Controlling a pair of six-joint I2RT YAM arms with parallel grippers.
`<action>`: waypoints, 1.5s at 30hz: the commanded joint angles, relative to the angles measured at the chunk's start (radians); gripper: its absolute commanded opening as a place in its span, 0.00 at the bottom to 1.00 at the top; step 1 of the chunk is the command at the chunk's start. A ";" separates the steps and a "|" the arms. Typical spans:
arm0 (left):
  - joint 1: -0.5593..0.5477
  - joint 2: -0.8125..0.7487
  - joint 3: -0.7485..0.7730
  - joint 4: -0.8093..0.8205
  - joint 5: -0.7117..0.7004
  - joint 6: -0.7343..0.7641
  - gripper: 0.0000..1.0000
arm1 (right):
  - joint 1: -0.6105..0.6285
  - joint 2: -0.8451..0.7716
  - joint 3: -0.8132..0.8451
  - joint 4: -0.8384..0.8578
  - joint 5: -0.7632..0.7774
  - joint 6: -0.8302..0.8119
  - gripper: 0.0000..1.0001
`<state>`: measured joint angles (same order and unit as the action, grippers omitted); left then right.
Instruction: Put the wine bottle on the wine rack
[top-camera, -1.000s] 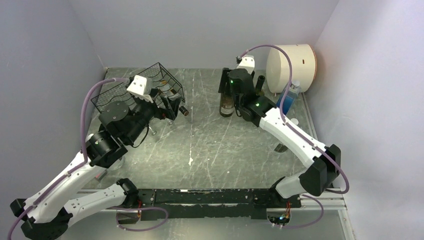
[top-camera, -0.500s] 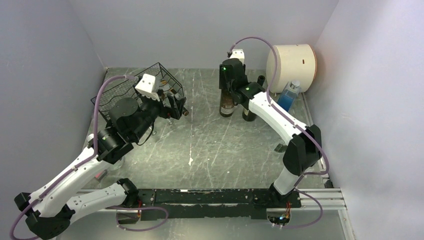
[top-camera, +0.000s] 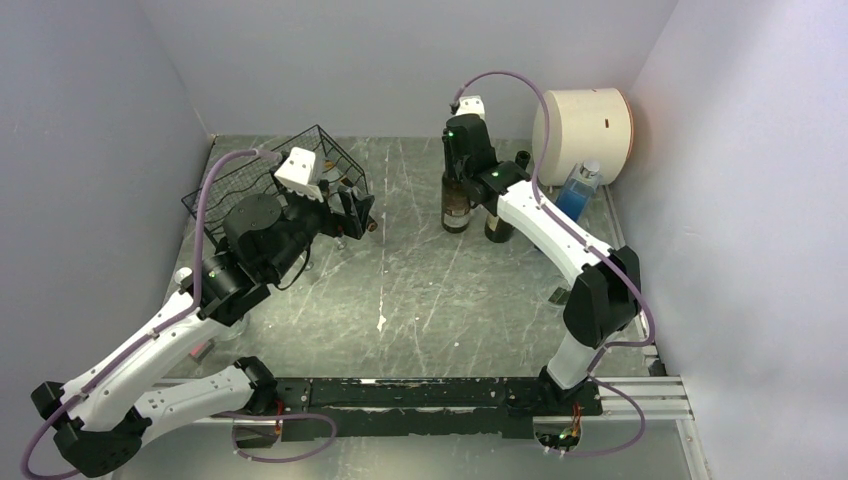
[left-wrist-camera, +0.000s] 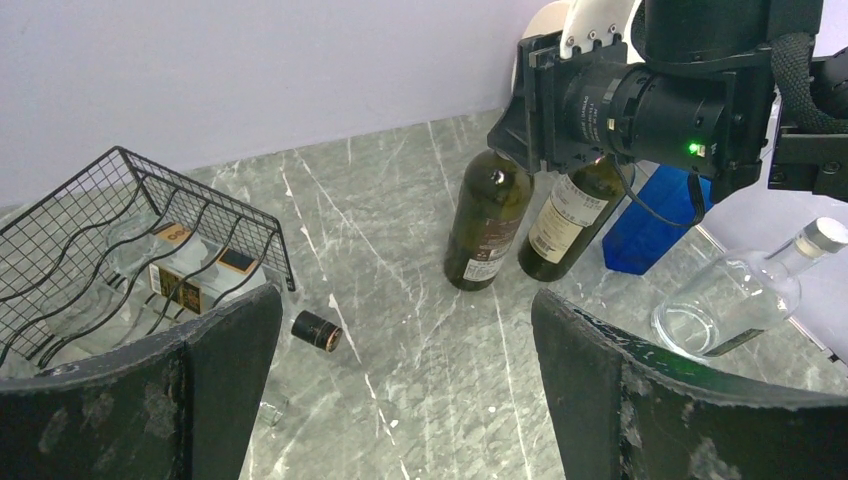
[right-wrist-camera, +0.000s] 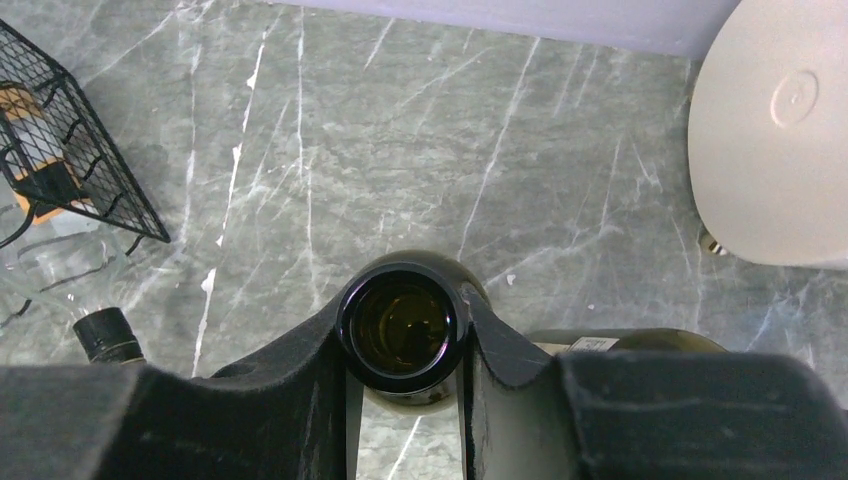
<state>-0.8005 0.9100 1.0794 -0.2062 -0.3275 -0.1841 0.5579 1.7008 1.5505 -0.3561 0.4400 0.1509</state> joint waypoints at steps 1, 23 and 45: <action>-0.004 0.003 0.003 0.021 0.006 -0.017 0.99 | -0.006 -0.029 0.007 0.007 -0.047 -0.044 0.04; -0.003 0.239 -0.387 0.527 0.558 0.044 0.99 | -0.004 -0.506 -0.351 0.087 -0.559 0.031 0.00; -0.003 0.420 -0.542 0.913 0.702 0.191 0.86 | -0.005 -0.609 -0.370 0.159 -0.866 0.083 0.00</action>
<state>-0.8005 1.3399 0.5663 0.5823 0.3084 -0.0109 0.5564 1.1347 1.1667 -0.3382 -0.3546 0.1970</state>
